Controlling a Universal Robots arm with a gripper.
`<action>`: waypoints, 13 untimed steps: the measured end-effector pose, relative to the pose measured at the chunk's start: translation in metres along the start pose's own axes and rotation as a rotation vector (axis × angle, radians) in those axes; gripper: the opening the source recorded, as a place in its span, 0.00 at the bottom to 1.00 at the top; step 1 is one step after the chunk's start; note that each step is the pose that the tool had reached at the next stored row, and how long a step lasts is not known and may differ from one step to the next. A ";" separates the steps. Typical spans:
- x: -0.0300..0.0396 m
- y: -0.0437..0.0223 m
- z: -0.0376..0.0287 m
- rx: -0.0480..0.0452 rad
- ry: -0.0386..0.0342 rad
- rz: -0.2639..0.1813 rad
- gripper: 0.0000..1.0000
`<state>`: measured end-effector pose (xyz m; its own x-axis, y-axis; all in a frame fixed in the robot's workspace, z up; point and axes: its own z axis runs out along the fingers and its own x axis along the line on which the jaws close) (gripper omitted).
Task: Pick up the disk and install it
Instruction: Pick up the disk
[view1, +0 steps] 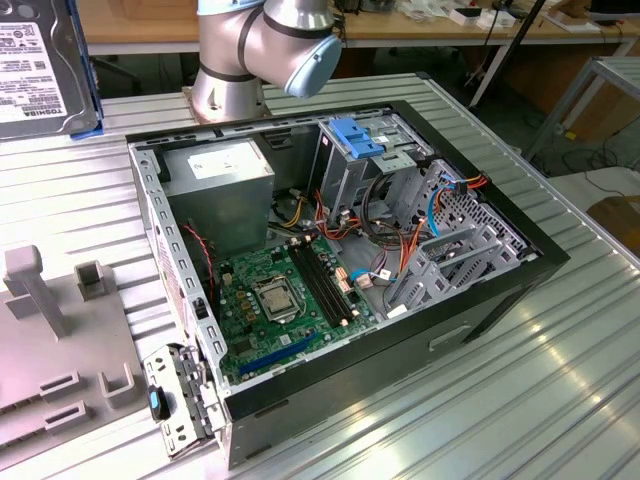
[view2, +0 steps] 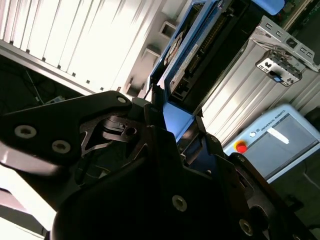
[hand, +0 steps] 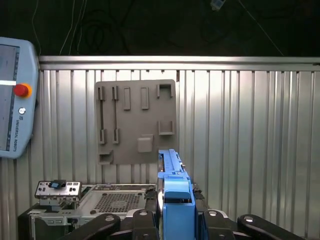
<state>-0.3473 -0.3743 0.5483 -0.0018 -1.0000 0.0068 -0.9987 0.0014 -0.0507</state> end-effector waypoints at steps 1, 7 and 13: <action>0.0000 -0.0020 0.0001 -0.0001 0.0001 0.001 0.36; 0.0000 -0.0250 0.0017 -0.0001 0.0002 0.004 0.36; -0.0001 -0.0530 0.0039 -0.0072 0.0003 0.004 0.36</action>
<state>-0.2942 -0.3743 0.5471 -0.0061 -1.0000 0.0069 -0.9990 0.0058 -0.0435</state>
